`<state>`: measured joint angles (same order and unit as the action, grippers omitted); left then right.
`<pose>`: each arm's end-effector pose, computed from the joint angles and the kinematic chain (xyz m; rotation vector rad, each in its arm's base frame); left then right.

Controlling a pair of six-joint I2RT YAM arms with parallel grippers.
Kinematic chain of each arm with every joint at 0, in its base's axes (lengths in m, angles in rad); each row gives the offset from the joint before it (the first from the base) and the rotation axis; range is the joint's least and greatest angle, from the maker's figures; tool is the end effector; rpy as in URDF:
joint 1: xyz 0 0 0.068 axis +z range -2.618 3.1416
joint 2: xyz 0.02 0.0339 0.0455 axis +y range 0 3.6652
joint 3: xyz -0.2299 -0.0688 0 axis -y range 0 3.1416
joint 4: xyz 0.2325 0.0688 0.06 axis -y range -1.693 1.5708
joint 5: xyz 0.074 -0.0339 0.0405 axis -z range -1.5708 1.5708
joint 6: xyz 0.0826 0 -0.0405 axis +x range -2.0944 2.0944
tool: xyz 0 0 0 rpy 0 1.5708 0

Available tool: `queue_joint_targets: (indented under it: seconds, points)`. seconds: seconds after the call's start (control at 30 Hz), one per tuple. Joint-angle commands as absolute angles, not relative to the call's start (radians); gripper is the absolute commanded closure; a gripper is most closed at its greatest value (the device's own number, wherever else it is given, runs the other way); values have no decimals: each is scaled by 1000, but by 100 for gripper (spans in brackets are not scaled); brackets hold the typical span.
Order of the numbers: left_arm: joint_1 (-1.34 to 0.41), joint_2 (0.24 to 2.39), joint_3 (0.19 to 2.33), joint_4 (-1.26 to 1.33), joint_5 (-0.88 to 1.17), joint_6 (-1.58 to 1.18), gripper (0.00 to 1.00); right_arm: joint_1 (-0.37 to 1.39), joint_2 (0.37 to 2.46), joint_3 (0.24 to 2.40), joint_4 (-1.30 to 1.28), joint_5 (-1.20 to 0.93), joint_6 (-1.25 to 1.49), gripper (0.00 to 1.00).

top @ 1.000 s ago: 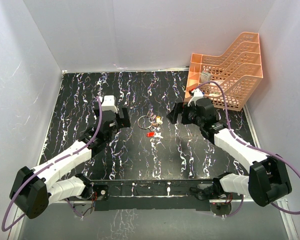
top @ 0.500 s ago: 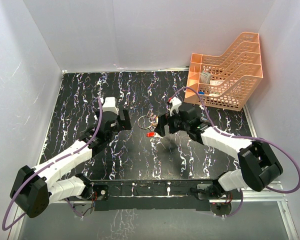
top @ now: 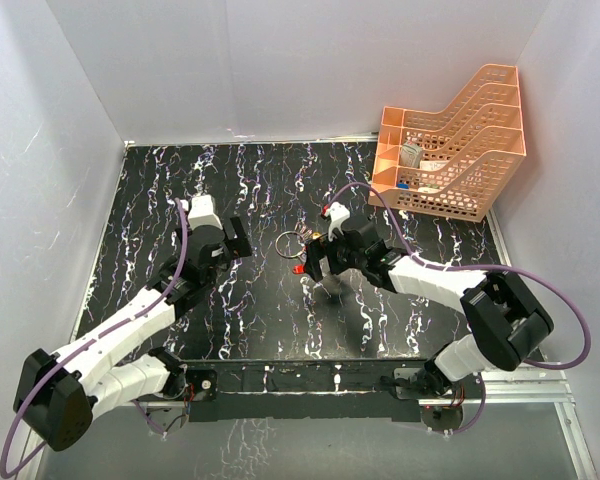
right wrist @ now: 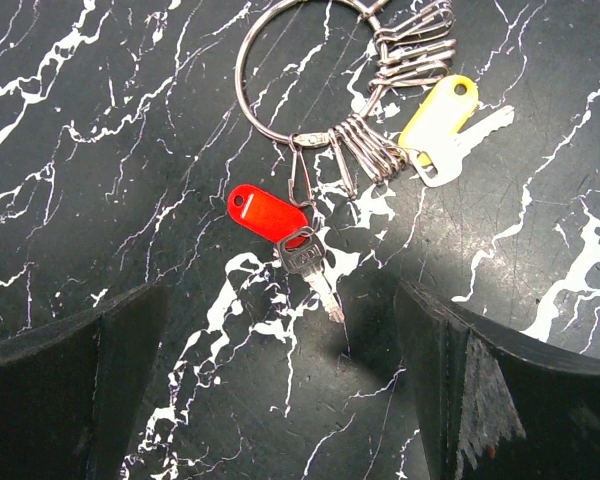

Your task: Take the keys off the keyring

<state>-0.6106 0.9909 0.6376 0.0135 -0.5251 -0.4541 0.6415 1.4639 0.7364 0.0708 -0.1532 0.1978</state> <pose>0.2450 -0.1209 0.2332 -0.2044 1.8587 -0.2339 0.2587 0.2089 0.1373 -0.5886 2.2162 0.6197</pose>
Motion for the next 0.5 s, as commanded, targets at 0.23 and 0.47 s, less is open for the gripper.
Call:
queue_joint_targets:
  seconds: [0.23,0.47]
  points:
    - [-602,906,616,8,-577,-432,1,643,1503,839,227,-315,257,18]
    - [-601,903,614,-2,-576,-421,1,639,1551,912,155,-252,243,100]
